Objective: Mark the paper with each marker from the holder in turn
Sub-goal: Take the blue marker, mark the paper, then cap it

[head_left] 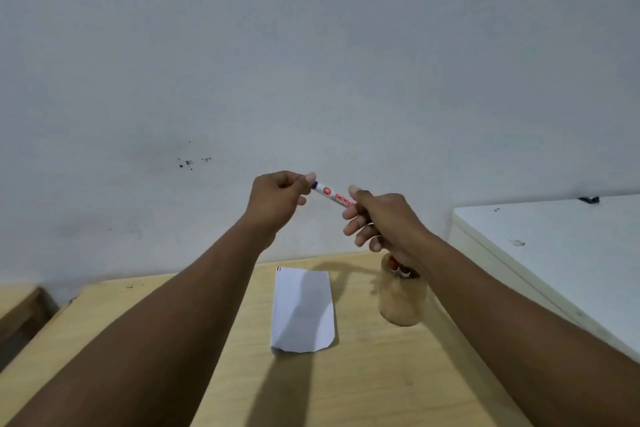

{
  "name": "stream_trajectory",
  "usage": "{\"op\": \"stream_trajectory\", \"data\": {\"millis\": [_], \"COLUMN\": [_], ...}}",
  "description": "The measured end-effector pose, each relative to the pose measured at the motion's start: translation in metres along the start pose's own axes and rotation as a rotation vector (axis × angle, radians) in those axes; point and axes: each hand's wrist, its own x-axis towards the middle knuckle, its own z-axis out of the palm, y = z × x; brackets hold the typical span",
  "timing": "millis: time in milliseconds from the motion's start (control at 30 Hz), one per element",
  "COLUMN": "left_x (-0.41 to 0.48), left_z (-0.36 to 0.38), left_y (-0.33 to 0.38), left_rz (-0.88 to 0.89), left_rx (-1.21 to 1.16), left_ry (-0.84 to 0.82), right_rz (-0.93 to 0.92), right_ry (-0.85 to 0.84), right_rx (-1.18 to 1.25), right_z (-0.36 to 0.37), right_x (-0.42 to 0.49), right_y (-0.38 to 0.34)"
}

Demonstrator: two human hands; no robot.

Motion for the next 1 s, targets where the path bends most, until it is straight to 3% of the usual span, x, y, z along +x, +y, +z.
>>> {"op": "stream_trajectory", "data": {"millis": [133,300,533,767,1000], "left_x": [-0.007,-0.021,-0.017,-0.006,-0.005], "left_z": [-0.035,-0.065,-0.098,-0.111,-0.086], "left_y": [-0.026,-0.053,-0.094,-0.15,-0.18], "left_rz": [-0.135,-0.174,-0.181,-0.077,0.019], "left_rx": [-0.078,-0.005,0.085,0.887,1.197], "left_ry": [0.039,-0.009,0.021,-0.219,-0.377], "right_rz": [0.188,0.284,0.152,0.142,0.13], "right_ry": [-0.216,-0.137,-0.034,0.163,0.122], "right_rx": [0.182,0.582,0.656,0.441,0.228], "right_z": [0.054,0.104,0.12,0.11,0.119], "right_x": [-0.002,0.012,0.04,0.073,0.094], "right_y": [0.016,0.042,0.044,0.073,0.109]}}
